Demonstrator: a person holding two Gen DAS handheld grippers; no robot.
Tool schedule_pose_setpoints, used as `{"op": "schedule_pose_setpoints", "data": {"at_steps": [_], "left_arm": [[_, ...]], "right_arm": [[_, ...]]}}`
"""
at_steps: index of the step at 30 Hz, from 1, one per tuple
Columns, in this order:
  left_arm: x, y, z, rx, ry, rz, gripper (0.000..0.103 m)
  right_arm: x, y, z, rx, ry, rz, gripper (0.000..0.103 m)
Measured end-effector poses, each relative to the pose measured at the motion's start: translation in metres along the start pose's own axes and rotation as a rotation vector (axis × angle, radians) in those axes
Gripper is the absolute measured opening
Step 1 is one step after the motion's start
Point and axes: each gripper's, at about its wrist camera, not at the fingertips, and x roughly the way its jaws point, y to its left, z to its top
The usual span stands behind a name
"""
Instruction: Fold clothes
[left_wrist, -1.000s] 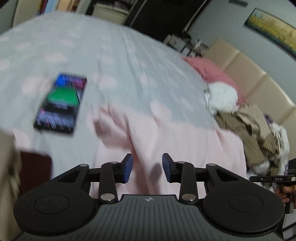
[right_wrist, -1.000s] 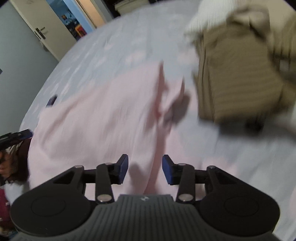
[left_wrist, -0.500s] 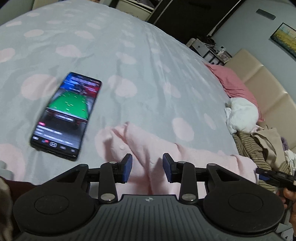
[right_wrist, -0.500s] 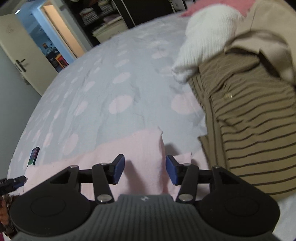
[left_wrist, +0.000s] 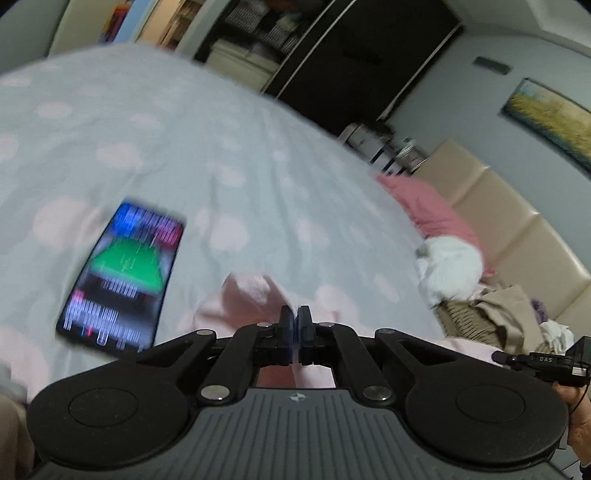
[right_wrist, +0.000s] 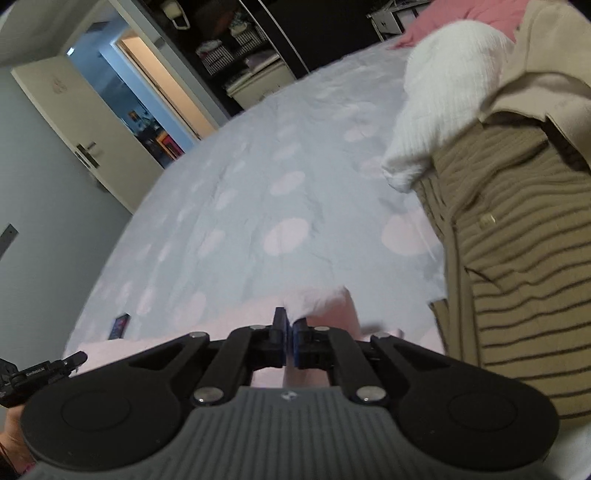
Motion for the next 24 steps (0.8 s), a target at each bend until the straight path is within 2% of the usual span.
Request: {"op": "schedule_pose_setpoints", "data": {"at_steps": [6, 9, 10, 11, 12, 13, 16, 19, 24], "left_arm": [[0.003, 0.009, -0.007, -0.03, 0.007, 0.049, 0.001], [-0.005, 0.005, -0.016, -0.027, 0.03, 0.017, 0.004], [-0.008, 0.003, -0.019, -0.026, 0.037, 0.007, 0.009], [-0.011, 0.002, -0.022, -0.026, 0.045, -0.004, 0.021], [-0.013, 0.001, -0.026, -0.025, 0.052, -0.015, 0.027], [-0.016, -0.001, -0.029, -0.024, 0.06, -0.026, 0.031], [-0.025, -0.005, -0.038, -0.021, 0.083, -0.058, 0.031], [-0.033, -0.009, -0.048, -0.018, 0.105, -0.09, 0.031], [-0.045, -0.017, -0.066, 0.003, 0.148, -0.133, 0.031]], "right_arm": [[0.003, -0.019, -0.004, 0.041, 0.017, -0.036, 0.003], [-0.007, -0.019, -0.008, 0.029, 0.004, -0.009, 0.012], [-0.013, -0.016, -0.009, 0.016, -0.007, 0.013, 0.03], [-0.019, -0.013, -0.011, 0.003, -0.017, 0.034, 0.054], [-0.024, -0.009, -0.014, -0.016, -0.029, 0.045, 0.059], [-0.029, -0.005, -0.019, -0.038, -0.041, 0.052, 0.059], [-0.037, 0.002, -0.033, -0.051, -0.021, 0.074, 0.059], [-0.039, 0.006, -0.054, -0.049, 0.036, 0.09, 0.059], [-0.049, 0.012, -0.084, -0.137, 0.098, 0.066, 0.059]]}}
